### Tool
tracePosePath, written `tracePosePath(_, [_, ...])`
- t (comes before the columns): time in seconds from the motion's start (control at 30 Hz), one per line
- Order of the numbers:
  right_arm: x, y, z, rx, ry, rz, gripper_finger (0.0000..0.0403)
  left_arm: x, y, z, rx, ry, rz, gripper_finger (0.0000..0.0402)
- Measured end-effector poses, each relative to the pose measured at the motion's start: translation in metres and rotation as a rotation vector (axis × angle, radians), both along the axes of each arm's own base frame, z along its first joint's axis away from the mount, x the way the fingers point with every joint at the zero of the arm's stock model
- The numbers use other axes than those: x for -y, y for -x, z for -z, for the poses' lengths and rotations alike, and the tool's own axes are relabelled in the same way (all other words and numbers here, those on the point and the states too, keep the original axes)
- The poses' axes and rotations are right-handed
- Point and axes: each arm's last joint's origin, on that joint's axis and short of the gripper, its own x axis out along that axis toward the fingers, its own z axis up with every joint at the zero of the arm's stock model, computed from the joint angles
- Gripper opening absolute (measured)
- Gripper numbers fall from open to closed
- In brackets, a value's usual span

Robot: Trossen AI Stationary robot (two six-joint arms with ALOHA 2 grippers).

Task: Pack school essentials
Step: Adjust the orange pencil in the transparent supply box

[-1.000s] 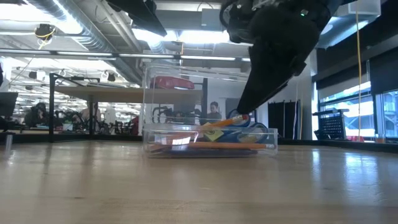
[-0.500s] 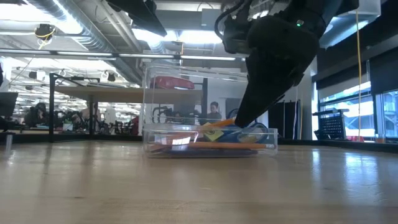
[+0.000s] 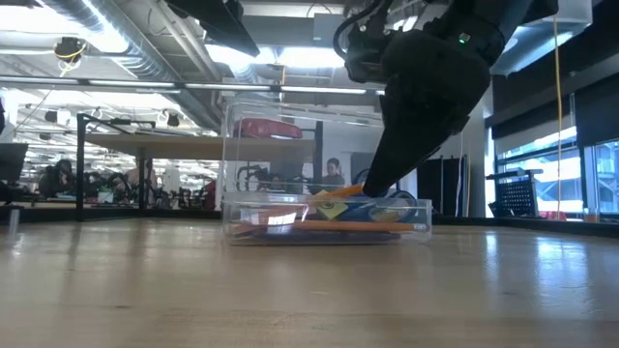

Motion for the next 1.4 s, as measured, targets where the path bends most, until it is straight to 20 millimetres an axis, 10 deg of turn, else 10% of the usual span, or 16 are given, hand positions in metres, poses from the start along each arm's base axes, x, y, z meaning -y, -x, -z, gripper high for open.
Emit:
tracePosePath(0.23, [0.0,0.0,0.0,-0.003,0.005,-0.001,0.0021,0.0,0.0,0.0,0.0,0.0,0.0,0.0393])
tracePosePath(1.4, [0.048,-0.02,-0.035,-0.204,0.272,-0.481,0.0033,0.0,0.0,0.0,0.001,0.002,-0.002,0.0393])
